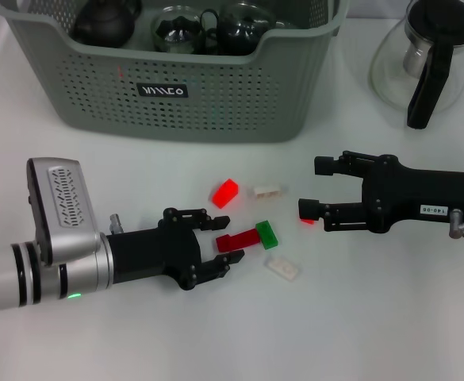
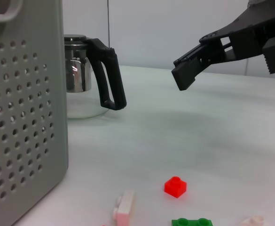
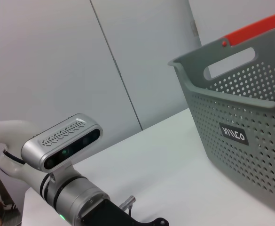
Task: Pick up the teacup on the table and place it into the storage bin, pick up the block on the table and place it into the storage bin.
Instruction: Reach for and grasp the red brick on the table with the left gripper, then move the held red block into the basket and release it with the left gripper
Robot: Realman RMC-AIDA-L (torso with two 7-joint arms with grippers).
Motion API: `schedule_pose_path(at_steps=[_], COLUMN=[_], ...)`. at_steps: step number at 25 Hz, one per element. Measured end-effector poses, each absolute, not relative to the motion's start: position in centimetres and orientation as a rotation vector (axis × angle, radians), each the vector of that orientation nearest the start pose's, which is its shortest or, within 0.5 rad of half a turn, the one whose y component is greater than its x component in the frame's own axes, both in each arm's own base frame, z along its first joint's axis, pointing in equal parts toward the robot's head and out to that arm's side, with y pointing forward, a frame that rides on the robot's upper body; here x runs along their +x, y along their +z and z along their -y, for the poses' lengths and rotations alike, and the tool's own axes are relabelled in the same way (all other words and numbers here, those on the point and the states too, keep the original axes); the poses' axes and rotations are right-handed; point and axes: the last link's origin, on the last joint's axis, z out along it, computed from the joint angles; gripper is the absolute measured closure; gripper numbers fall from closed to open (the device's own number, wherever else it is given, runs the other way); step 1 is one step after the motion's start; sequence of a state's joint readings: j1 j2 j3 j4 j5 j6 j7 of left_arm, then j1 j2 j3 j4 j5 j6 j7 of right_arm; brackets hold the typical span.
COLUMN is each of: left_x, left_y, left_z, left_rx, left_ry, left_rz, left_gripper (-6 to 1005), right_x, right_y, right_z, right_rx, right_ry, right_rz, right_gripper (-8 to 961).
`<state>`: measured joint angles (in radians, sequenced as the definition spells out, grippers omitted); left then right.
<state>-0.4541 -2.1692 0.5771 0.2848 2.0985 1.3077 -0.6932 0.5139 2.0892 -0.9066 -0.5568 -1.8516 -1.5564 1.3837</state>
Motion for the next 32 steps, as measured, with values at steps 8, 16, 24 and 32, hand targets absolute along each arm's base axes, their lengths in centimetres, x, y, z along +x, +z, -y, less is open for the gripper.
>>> schedule_pose_path(at_steps=[8,16,24,32], left_x=[-30.5,-30.59,-30.55,-30.19], left_y=[-10.1,-10.2,-10.33,-10.28], left_z=[-26.32,-26.18,-26.15,-26.29], left_rx=[-2.714,-2.724,-2.749,-2.765], left_ry=[-0.525,-0.515,-0.494,-0.506], left_rz=[0.331,0.33,0.299,0.277], left_gripper=[503,545,612,719], right_x=[24.62,24.59,24.6,24.71], right_y=[-3.92,-3.95,-3.95,-3.95], right_z=[-30.88,-30.94,-30.94,-30.83], right_rx=[-2.858,-2.857,-2.858,-2.856], right_ry=[0.803,0.8,0.799,0.799], right_rz=[-0.692,-0.69,-0.689,-0.695], right_gripper=[6,5,5,6])
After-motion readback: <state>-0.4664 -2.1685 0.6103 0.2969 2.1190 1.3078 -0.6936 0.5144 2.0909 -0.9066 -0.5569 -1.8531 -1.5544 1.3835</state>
